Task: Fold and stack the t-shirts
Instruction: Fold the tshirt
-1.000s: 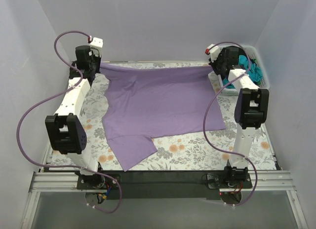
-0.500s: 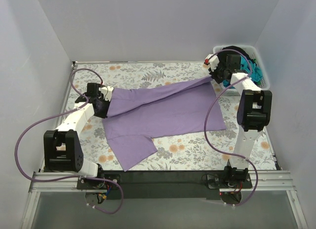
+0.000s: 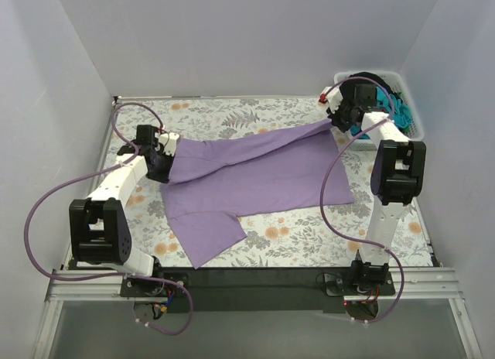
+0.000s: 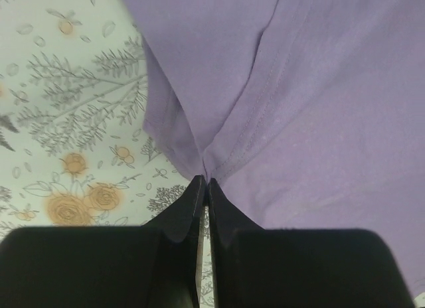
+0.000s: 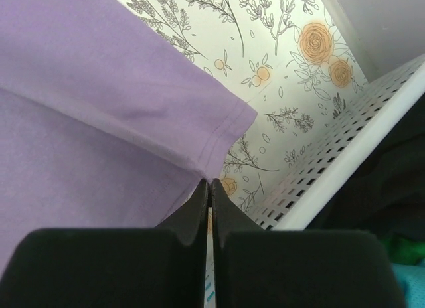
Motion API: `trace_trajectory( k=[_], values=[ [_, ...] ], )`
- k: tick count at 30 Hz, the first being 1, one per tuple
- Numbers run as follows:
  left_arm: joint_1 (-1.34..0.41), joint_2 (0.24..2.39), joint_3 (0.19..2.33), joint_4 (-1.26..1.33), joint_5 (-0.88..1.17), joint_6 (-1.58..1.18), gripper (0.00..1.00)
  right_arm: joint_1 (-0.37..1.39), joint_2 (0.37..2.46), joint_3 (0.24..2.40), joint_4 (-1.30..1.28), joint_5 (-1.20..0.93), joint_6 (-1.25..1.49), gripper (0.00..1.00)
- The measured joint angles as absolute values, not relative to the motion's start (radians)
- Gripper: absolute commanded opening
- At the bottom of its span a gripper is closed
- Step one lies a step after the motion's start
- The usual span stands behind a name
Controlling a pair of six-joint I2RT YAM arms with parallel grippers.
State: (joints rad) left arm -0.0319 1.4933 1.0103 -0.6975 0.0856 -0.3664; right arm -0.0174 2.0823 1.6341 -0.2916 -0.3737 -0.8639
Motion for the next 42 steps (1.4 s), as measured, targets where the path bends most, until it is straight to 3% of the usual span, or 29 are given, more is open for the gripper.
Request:
trace_trajectory(
  k=[8, 9, 10, 11, 12, 13, 14, 17, 22, 26, 27, 29, 36, 42],
  values=[
    [-0.03, 1.486, 1.136, -0.73, 0.138, -0.339, 0.02, -0.03, 2.084, 1.678, -0.347, -0.369, -0.883, 0.01],
    [-0.03, 1.483, 1.116, -0.731, 0.142, -0.327, 0.2, -0.03, 2.084, 1.675, -0.348, -0.37, -0.891, 0.07],
    [-0.03, 1.481, 1.099, -0.734, 0.145, -0.314, 0.29, -0.03, 2.082, 1.67, -0.345, -0.371, -0.896, 0.15],
    [-0.03, 1.481, 1.077, -0.745, 0.15, -0.305, 0.37, -0.03, 2.08, 1.663, -0.345, -0.374, -0.903, 0.35],
    [-0.029, 1.481, 1.064, -0.762, 0.156, -0.3, 0.44, -0.028, 2.077, 1.656, -0.347, -0.379, -0.907, 0.48],
    [-0.027, 1.482, 1.058, -0.781, 0.164, -0.294, 0.74, -0.026, 2.071, 1.646, -0.356, -0.385, -0.915, 0.6],
    [-0.025, 1.482, 1.059, -0.795, 0.179, -0.287, 0.76, -0.023, 2.064, 1.634, -0.364, -0.391, -0.923, 0.76],
    [-0.001, 1.496, 1.111, -0.844, 0.235, -0.294, 0.77, -0.019, 2.049, 1.621, -0.41, -0.415, -0.949, 0.86],
    [0.06, 1.615, 1.351, -0.822, 0.276, -0.353, 0.73, -0.039, 2.049, 1.702, -0.525, -0.45, -0.927, 0.84],
    [0.087, 1.8, 1.544, -0.74, 0.276, -0.435, 0.61, -0.054, 2.06, 1.817, -0.572, -0.439, -0.866, 0.55],
    [0.091, 1.857, 1.592, -0.731, 0.278, -0.453, 0.58, -0.052, 2.065, 1.84, -0.574, -0.427, -0.854, 0.43],
    [0.096, 1.976, 1.676, -0.703, 0.282, -0.488, 0.57, -0.028, 2.085, 1.873, -0.575, -0.397, -0.831, 0.34],
    [0.096, 2.259, 1.81, -0.681, 0.286, -0.572, 0.52, 0.098, 2.278, 1.984, -0.574, -0.293, -0.742, 0.33],
    [0.096, 2.298, 1.896, -0.642, 0.269, -0.614, 0.49, 0.116, 2.38, 1.996, -0.569, -0.2, -0.696, 0.31]
  ],
)
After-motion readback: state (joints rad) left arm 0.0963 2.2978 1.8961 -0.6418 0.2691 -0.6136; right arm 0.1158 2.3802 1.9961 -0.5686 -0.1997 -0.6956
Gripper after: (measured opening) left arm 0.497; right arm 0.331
